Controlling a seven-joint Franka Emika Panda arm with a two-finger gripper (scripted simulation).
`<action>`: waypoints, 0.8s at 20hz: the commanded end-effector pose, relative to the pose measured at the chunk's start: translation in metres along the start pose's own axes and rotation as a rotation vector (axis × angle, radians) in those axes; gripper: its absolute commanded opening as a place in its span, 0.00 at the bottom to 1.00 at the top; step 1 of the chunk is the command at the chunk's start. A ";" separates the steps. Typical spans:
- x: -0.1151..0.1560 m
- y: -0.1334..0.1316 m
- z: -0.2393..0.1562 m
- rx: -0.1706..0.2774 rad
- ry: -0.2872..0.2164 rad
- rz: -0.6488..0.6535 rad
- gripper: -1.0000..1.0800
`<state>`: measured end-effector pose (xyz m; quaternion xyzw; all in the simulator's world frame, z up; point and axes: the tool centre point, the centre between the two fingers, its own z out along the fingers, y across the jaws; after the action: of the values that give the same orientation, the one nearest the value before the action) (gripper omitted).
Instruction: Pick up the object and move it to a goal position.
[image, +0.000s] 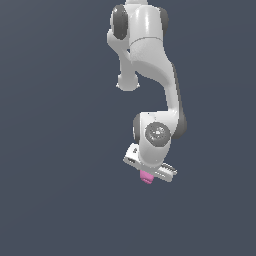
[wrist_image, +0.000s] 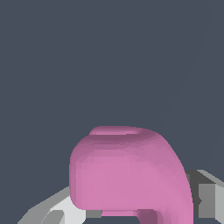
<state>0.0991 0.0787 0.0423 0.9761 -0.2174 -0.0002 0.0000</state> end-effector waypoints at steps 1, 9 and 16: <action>0.000 0.000 0.000 0.000 0.000 0.000 0.00; -0.001 0.000 -0.002 0.000 0.000 0.000 0.00; -0.013 -0.004 -0.021 0.000 0.000 0.000 0.00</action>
<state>0.0916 0.0848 0.0570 0.9760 -0.2176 -0.0006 0.0003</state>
